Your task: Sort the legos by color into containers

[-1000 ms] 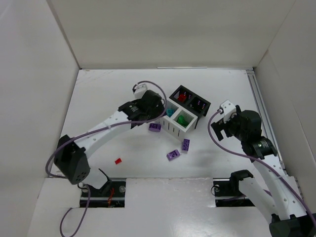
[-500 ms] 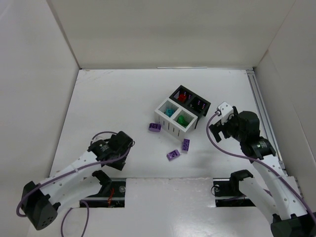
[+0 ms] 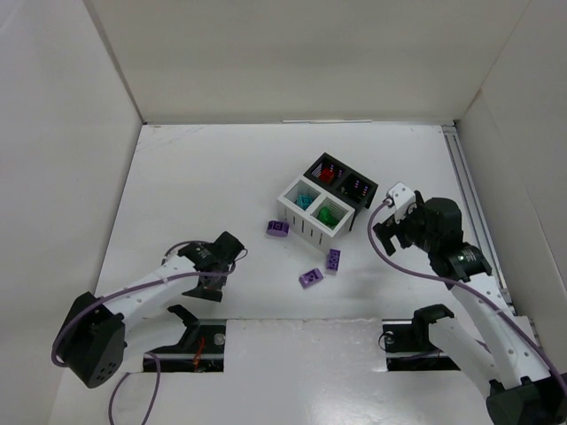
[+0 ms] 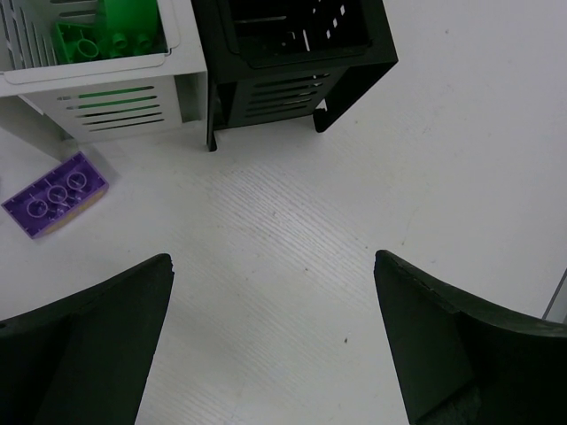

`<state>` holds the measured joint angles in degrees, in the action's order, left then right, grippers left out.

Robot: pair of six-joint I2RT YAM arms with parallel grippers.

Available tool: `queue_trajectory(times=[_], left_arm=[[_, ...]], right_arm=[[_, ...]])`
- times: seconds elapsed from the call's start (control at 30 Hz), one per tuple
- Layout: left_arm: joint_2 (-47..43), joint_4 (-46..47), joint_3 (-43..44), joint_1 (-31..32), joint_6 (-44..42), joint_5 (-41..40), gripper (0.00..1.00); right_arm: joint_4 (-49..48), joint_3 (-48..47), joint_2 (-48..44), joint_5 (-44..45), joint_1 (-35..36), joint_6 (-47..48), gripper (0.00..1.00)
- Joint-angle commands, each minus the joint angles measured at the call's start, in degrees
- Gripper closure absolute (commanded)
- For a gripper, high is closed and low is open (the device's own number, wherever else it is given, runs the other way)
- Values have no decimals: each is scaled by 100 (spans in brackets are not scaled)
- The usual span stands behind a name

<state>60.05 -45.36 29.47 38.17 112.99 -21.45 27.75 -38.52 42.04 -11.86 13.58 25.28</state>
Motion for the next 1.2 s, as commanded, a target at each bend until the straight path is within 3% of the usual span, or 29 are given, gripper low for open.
queue_trajectory(times=[0.0, 0.1, 0.2, 0.5, 0.77, 0.83, 0.93, 0.97, 1.07, 1.17], left_arm=[[252, 291, -152, -204, 689, -263, 20], [314, 484, -276, -521, 453, -263, 24], [314, 485, -276, -837, 242, -342, 35], [568, 546, -223, -1066, -57, -404, 49], [552, 608, 101, -1066, -602, -149, 43], [376, 380, 242, -1066, -778, -420, 43], [244, 423, 488, -1066, -1497, -658, 38], [192, 588, 594, -1066, -2274, -711, 34], [191, 810, 674, -1066, -2851, -773, 34], [138, 1415, 735, -1066, -4115, -703, 33]], right_arm=[[-331, -94, 6, 16, 48, 21, 0], [-331, -94, 58, 17, 48, 21, 0], [-279, -94, 111, 17, 48, 21, 0], [-165, -147, 50, 272, 48, -32, 0], [-164, -199, 50, 324, 48, -32, 0], [-164, -199, 111, 324, 48, -32, 0], [-217, -199, 111, 324, 48, -32, 0], [-217, -147, 111, 324, 48, -32, 0], [-217, -147, 111, 324, 48, -32, 0], [-270, -147, 164, 324, 48, -32, 0]])
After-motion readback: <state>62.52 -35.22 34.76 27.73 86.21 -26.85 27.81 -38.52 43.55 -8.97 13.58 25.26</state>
